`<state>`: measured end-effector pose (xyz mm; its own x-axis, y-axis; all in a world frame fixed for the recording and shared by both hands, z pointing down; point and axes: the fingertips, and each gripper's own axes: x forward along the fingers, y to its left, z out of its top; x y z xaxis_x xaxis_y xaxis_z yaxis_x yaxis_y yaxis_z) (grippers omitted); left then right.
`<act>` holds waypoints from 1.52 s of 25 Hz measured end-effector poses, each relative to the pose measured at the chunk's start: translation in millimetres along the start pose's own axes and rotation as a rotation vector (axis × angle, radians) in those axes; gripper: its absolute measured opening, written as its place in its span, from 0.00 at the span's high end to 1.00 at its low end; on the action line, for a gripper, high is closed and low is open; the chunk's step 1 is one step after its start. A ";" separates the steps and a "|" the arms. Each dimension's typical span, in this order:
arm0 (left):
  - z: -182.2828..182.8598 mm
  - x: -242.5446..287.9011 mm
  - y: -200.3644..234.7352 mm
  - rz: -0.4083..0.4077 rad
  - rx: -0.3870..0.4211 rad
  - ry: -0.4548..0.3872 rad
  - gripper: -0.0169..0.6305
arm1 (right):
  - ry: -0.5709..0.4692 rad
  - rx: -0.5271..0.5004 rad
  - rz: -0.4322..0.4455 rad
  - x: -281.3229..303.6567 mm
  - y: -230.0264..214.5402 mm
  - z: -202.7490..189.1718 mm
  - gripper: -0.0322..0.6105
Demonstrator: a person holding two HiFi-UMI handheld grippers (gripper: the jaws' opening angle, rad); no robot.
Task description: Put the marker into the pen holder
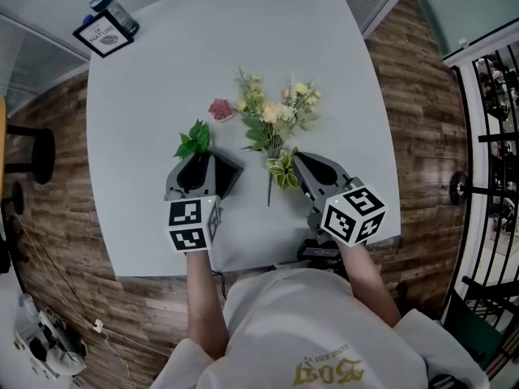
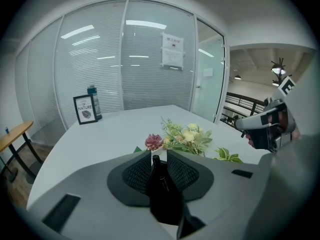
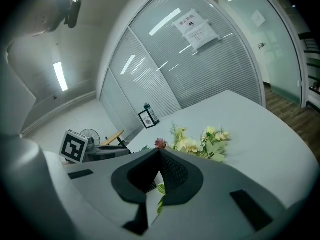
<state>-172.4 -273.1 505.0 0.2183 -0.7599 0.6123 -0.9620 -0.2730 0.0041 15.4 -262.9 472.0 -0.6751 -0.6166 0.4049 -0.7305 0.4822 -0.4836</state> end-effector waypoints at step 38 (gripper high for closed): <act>44.3 -165.1 -46.2 -0.100 -0.187 -0.397 0.94 | -0.179 -0.188 0.072 -90.8 100.2 26.7 0.92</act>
<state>-156.7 -161.1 368.7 0.3222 -0.9128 0.2511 -0.9382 -0.2726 0.2130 6.3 -175.1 366.0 -0.7096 -0.6684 0.2228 -0.6985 0.6259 -0.3469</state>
